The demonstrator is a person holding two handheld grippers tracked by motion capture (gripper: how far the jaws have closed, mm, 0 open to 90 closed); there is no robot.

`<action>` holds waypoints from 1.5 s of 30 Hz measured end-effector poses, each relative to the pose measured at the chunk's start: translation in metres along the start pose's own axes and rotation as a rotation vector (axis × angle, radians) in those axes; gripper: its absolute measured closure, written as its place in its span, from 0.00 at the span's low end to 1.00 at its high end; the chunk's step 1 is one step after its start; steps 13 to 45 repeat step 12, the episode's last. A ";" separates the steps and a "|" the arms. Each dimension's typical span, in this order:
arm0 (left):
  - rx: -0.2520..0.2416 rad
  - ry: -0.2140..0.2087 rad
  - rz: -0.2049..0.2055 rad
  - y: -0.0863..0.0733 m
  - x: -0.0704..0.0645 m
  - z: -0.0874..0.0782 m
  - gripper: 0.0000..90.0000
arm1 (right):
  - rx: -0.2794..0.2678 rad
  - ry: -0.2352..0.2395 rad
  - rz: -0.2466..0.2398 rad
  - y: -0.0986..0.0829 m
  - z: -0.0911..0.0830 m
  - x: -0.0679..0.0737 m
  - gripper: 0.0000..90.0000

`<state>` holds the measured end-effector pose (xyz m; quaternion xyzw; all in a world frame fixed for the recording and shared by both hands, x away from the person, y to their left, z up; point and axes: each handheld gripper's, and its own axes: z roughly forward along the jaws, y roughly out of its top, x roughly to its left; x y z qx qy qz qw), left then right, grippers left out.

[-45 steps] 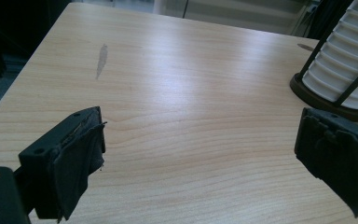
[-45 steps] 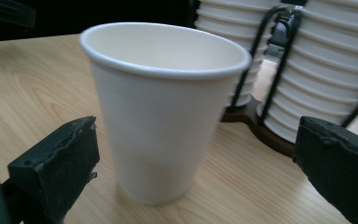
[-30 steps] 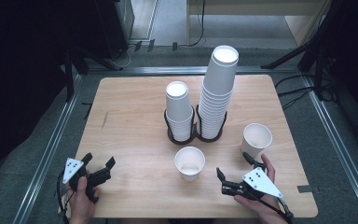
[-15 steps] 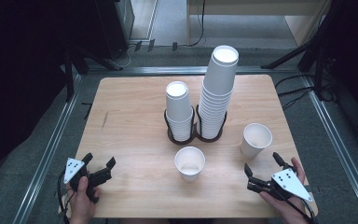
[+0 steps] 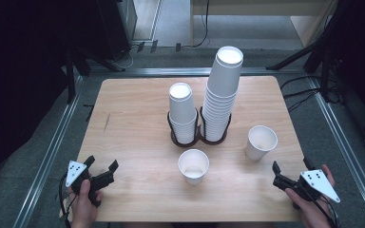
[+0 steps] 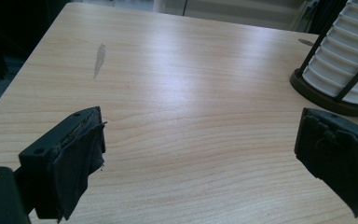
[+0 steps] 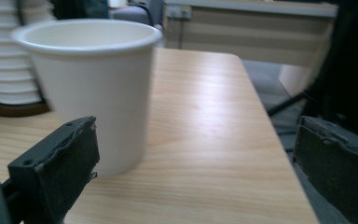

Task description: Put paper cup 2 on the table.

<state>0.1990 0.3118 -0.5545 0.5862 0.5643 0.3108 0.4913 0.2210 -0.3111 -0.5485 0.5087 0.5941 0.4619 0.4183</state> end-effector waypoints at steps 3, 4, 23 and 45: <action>0.000 0.000 0.001 0.000 0.000 0.000 0.02 | 0.034 -0.081 0.049 -0.003 0.003 -0.012 0.01; -0.001 0.000 0.000 0.000 0.000 0.000 0.02 | 0.041 -0.100 0.068 -0.003 0.004 -0.015 0.01; 0.001 0.001 0.003 0.000 -0.001 0.002 0.02 | 0.037 -0.134 0.084 -0.005 0.004 -0.023 0.01; 0.001 0.001 0.003 0.000 -0.001 0.002 0.02 | 0.037 -0.134 0.084 -0.005 0.004 -0.023 0.01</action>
